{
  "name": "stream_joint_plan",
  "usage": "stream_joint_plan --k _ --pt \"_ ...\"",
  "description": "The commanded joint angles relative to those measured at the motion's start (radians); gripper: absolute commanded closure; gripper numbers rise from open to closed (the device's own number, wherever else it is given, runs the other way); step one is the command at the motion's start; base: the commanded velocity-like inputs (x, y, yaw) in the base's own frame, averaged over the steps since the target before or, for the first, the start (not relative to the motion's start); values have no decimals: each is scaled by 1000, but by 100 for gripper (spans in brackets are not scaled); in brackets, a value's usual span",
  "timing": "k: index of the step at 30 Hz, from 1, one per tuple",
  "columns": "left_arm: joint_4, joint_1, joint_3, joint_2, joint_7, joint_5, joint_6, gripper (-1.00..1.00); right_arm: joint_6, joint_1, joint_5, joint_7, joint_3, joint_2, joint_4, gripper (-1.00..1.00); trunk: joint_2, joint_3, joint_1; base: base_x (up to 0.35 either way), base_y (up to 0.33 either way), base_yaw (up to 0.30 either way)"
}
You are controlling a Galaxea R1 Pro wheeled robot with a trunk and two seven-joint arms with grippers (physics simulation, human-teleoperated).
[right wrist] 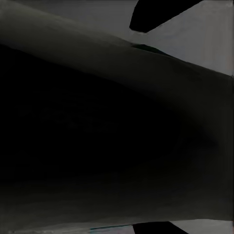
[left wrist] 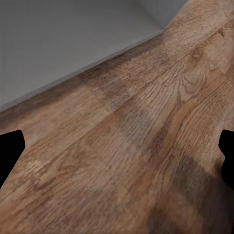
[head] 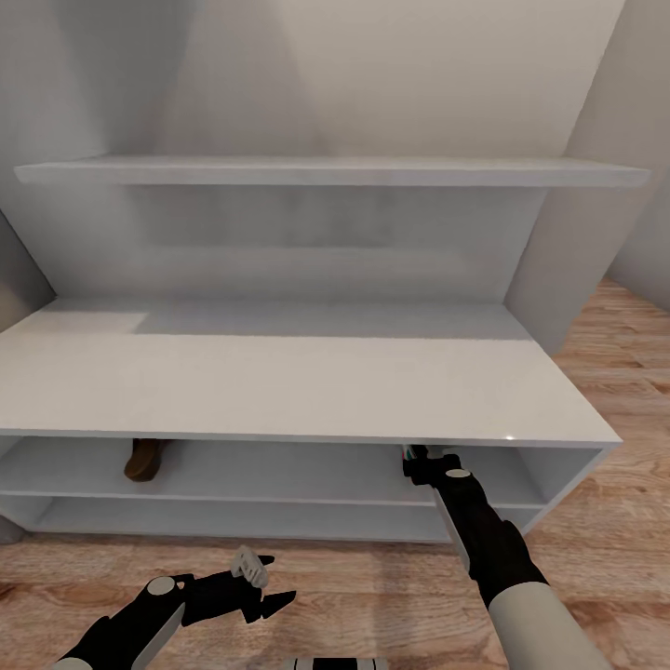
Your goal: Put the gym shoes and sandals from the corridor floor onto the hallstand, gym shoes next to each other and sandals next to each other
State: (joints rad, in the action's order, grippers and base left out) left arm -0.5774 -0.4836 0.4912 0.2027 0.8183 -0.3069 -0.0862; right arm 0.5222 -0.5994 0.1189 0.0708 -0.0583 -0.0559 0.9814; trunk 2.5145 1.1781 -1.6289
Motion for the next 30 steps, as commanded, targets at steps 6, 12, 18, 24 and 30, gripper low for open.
stream_joint_plan --k 6,12,18,24,30 --pt "1 -1 7 1 -2 -5 -9 -100 7 0 9 1 -1 -1 2 -100 0 1 0 0 0 0" --pt "1 -1 7 1 -2 -5 -9 -100 7 0 9 -1 -2 0 2 -100 0 1 0 0 0 0" --pt "1 -1 7 1 -2 -5 -9 -100 7 0 8 -2 0 0 2 -100 0 1 0 -162 0 0" --pt "1 -1 7 1 -2 -5 -9 -100 7 0 8 -2 0 0 2 -100 0 1 0 -314 0 0" --pt "1 -1 7 1 -2 -5 -9 -100 7 0 8 -3 0 0 2 -100 0 1 0 -337 0 0"
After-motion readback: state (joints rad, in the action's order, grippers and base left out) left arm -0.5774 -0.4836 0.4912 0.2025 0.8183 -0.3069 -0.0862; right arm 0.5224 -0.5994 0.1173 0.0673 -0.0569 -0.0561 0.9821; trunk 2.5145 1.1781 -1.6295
